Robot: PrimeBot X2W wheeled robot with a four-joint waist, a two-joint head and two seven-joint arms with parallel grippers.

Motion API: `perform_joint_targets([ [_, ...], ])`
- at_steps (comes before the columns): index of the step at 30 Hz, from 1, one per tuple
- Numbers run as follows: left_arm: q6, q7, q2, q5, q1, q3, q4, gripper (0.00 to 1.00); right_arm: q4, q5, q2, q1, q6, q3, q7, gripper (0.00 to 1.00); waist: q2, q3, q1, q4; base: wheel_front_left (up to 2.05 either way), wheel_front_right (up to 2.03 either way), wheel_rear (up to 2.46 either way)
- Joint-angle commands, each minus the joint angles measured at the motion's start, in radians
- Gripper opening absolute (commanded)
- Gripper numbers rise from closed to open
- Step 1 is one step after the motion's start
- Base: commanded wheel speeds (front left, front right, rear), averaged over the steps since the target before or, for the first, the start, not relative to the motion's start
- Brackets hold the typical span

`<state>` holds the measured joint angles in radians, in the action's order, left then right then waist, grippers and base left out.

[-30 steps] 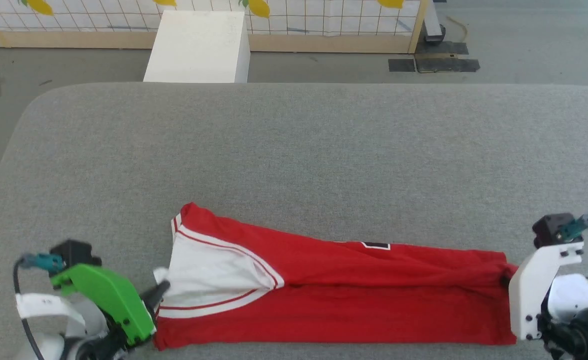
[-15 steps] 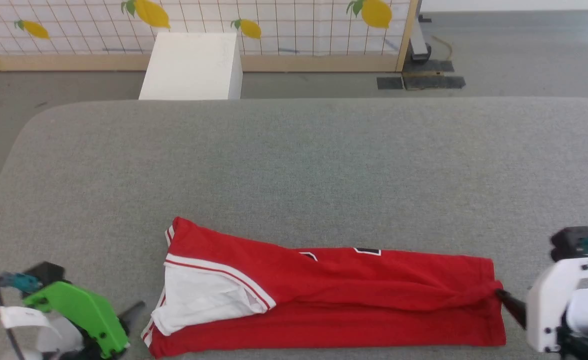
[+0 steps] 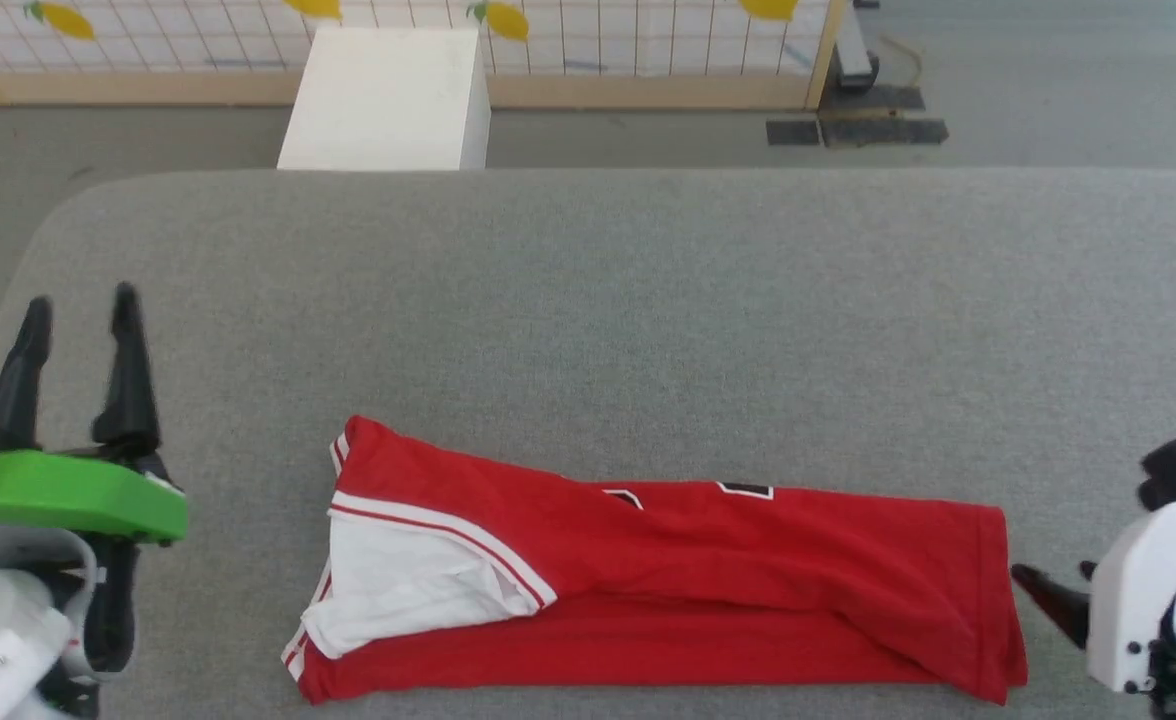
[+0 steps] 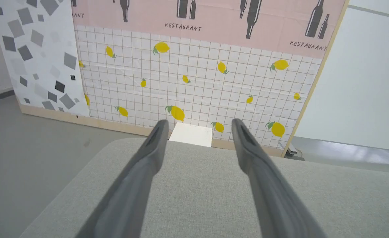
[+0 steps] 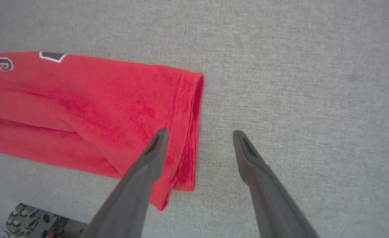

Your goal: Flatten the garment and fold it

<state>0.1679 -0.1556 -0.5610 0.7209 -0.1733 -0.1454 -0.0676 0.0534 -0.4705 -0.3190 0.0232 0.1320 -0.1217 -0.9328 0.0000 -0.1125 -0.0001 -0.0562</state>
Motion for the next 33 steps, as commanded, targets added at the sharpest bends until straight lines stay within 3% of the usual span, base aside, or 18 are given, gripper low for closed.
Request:
perform_joint_targets([
  [1,-0.021,-0.044,0.012,-0.027,-0.020,-0.007,0.013,1.00,-0.015,-0.011,-0.009,0.014,-0.001,0.018,0.006,1.00,0.0000,-0.033,0.0001,-0.011,0.00,0.00,0.00],
  [5,-0.066,-0.096,0.033,-0.100,-0.049,-0.025,0.043,1.00,-0.059,-0.025,-0.035,0.024,-0.001,0.077,0.016,1.00,0.0000,-0.067,0.0001,-0.015,0.00,0.00,0.00],
  [17,-0.104,-0.106,0.122,-0.167,-0.014,0.061,0.067,1.00,-0.143,-0.089,-0.002,0.068,-0.001,0.257,0.060,1.00,0.0000,-0.092,0.0001,-0.006,0.00,0.00,0.00],
  [23,-0.120,-0.106,0.139,-0.185,-0.007,0.075,0.077,1.00,-0.164,-0.095,-0.020,0.083,-0.001,0.297,0.063,1.00,0.0000,-0.087,0.0001,-0.011,0.00,0.00,0.00],
  [24,-0.121,-0.106,0.141,-0.187,-0.006,0.077,0.078,1.00,-0.169,-0.092,-0.026,0.085,-0.001,0.297,0.062,0.93,0.0000,-0.086,0.0001,-0.011,0.00,0.00,0.00],
  [25,-0.122,-0.106,0.145,-0.189,-0.005,0.081,0.079,1.00,-0.175,-0.085,-0.031,0.086,-0.001,0.292,0.063,0.02,0.0000,-0.085,0.0001,-0.011,0.00,0.00,0.00],
  [30,-0.127,-0.106,0.154,-0.197,0.008,0.095,0.088,1.00,-0.197,-0.068,-0.039,0.095,-0.001,0.241,0.059,0.00,0.0000,-0.081,0.0001,-0.009,0.00,0.00,0.00],
  [33,-0.128,-0.106,0.159,-0.201,0.011,0.100,0.088,1.00,-0.213,-0.047,-0.053,0.102,-0.001,0.160,0.058,0.00,0.0000,-0.082,0.0001,-0.009,0.00,0.00,0.00],
])
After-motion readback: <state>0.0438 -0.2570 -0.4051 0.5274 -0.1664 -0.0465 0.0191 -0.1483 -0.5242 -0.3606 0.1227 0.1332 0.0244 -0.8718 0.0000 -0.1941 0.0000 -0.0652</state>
